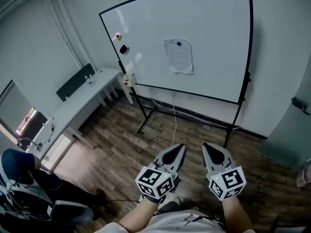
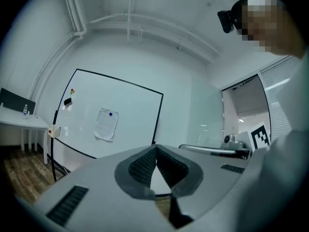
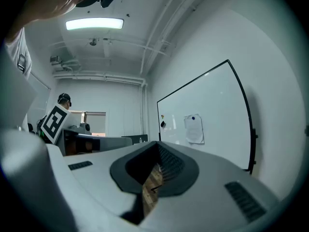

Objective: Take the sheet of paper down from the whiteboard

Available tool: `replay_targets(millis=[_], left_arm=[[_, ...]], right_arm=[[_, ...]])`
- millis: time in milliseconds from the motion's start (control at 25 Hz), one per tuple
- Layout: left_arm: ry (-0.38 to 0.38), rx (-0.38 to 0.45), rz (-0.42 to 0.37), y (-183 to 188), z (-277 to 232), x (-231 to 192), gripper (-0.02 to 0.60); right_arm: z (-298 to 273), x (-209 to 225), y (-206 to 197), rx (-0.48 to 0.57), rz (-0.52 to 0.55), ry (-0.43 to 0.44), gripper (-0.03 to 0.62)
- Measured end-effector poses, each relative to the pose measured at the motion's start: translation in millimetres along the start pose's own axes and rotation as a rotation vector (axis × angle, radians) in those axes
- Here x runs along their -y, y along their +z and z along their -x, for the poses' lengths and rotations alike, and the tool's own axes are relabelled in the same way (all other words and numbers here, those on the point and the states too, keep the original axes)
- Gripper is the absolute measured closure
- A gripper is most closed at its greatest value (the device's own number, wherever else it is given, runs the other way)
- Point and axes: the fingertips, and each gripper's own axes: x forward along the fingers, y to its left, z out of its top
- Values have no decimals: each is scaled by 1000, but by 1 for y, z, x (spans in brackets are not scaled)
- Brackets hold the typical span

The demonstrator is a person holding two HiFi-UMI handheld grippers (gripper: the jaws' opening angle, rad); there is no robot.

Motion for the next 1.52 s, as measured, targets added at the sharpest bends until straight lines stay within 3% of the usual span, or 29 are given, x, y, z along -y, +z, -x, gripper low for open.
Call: replay_targets(millis=[200,440,800,1080,1520], left_arm=[[6,-10,-11,-1,-17,-20,568],[1,-6,-6,0,-59,-72,568],[-40,17,-29,41,-131,-174,568],[-65,14,-57,58,-171,-229,568],[-4,22,-138,79,-255,-292,568]], right_arm=[[-21,7,-5,-16,5,1,582],[-74,30,-10,-40,37,-23,582],[-193,64,11,-43,91,-83,582],[-251,97,16,-32,91,-145,582],[-338,189,36,46,110,-171,582]])
